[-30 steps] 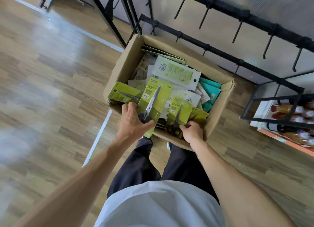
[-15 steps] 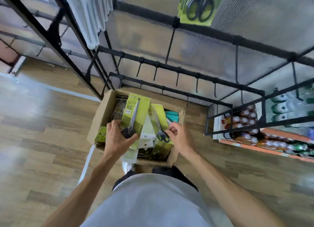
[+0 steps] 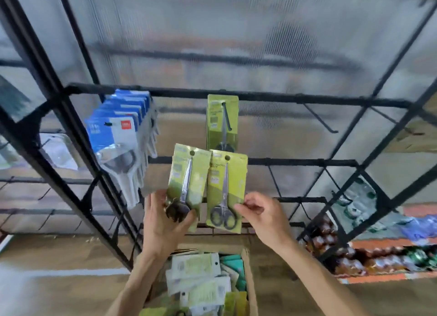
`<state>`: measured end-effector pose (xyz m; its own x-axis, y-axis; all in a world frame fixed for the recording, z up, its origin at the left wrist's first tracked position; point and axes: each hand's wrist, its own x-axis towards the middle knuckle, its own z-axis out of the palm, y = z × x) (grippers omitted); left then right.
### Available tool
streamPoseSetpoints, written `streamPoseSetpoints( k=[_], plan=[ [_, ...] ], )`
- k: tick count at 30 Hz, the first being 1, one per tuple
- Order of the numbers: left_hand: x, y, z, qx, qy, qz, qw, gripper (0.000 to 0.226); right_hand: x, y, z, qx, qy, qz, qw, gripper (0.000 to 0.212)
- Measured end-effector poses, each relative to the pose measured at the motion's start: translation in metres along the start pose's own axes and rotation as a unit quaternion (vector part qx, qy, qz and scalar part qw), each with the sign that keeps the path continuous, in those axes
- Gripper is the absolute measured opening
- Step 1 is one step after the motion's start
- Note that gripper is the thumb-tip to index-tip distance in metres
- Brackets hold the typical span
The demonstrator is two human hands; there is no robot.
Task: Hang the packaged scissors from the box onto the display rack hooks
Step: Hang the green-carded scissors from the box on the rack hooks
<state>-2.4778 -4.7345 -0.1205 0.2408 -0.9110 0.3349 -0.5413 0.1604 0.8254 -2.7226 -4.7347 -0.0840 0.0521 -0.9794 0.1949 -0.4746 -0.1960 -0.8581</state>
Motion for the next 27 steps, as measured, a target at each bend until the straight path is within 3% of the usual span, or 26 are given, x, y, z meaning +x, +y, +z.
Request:
streamPoseSetpoints(
  k=[7,15,19,27],
  plan=[
    [0.017,0.026,-0.009,-0.023,0.022,0.028,0.999,0.064,0.027,-0.034,-0.035,0.064,-0.023,-0.006,0.998,0.013],
    [0.014,0.034,-0.017,-0.011,0.03,0.033,0.999,0.068,0.051,-0.037,-0.034,0.151,-0.072,0.112,0.979,0.009],
    [0.017,0.036,-0.022,0.011,0.04,0.026,0.999,0.069,0.073,-0.03,-0.025,0.157,-0.078,0.147,0.973,0.013],
    [0.038,0.045,-0.018,0.089,-0.006,0.046,0.995,0.071,0.171,-0.023,-0.012,0.089,-0.017,0.144,0.985,0.014]
  ],
)
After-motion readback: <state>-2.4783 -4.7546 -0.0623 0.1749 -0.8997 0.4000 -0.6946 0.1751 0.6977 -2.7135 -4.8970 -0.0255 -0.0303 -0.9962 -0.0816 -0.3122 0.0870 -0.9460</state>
